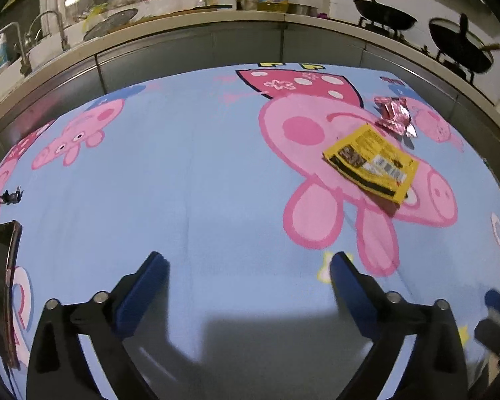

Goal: Collect trash
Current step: 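Move both open tools back over the table toward the yellow and pink wrappers, then grasp the yellow wrapper with the left tool while the right tool grasps the pink foil wrapper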

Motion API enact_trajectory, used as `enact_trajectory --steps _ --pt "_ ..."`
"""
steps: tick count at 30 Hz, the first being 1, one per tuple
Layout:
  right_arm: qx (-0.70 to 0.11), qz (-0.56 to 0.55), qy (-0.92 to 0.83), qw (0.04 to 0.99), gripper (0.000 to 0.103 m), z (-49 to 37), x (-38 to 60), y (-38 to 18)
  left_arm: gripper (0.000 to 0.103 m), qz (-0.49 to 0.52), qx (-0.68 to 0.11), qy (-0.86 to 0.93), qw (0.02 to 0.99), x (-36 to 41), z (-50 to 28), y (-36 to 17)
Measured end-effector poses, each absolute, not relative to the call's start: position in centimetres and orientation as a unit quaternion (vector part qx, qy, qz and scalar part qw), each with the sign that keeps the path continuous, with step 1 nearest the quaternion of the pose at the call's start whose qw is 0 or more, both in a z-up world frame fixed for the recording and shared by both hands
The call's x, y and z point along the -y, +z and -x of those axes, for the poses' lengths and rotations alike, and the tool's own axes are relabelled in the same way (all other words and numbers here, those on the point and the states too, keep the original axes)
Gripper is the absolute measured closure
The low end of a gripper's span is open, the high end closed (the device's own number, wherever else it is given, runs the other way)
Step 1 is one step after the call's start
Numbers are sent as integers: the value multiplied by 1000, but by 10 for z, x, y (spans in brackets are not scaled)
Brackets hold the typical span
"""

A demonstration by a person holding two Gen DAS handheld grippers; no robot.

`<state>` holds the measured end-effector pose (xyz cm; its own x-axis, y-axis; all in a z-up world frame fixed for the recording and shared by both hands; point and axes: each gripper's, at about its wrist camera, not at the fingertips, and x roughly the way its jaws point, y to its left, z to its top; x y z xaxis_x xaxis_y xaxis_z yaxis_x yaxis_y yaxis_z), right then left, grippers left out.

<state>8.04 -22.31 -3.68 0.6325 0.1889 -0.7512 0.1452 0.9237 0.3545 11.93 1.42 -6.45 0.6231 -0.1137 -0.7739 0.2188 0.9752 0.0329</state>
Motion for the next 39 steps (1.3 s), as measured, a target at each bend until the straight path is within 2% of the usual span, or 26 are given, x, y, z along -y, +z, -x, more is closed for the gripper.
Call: enact_trajectory --steps 12,21,23,24,25,27,35,36,39 --pt "-413 -176 47 892 5 -74 224 -39 4 -64 -421 -95 900 -18 -113 -64" --pt "-377 -236 111 889 6 -65 246 -42 4 -67 -435 -90 893 -17 -116 -62" --pt "-380 -231 106 890 17 -66 247 -40 4 -64 -450 -103 885 -13 -124 -59" --pt "-380 -227 100 891 42 -67 248 -40 10 -61 -453 -111 883 -12 -125 -57" --pt "-386 -237 105 885 54 -72 252 -42 16 -54 -457 -124 879 -8 -129 -54" --pt "-386 -263 110 877 64 -81 261 -46 18 -15 -474 -162 865 -2 -142 -47" --pt "-381 -208 141 890 80 -181 267 -19 21 133 -520 -246 807 23 -191 -43" --pt "-383 -205 144 889 85 -192 267 -18 21 147 -523 -249 802 24 -194 -43" --pt "-395 -194 156 885 89 -228 264 -18 21 174 -527 -251 793 30 -202 -44"
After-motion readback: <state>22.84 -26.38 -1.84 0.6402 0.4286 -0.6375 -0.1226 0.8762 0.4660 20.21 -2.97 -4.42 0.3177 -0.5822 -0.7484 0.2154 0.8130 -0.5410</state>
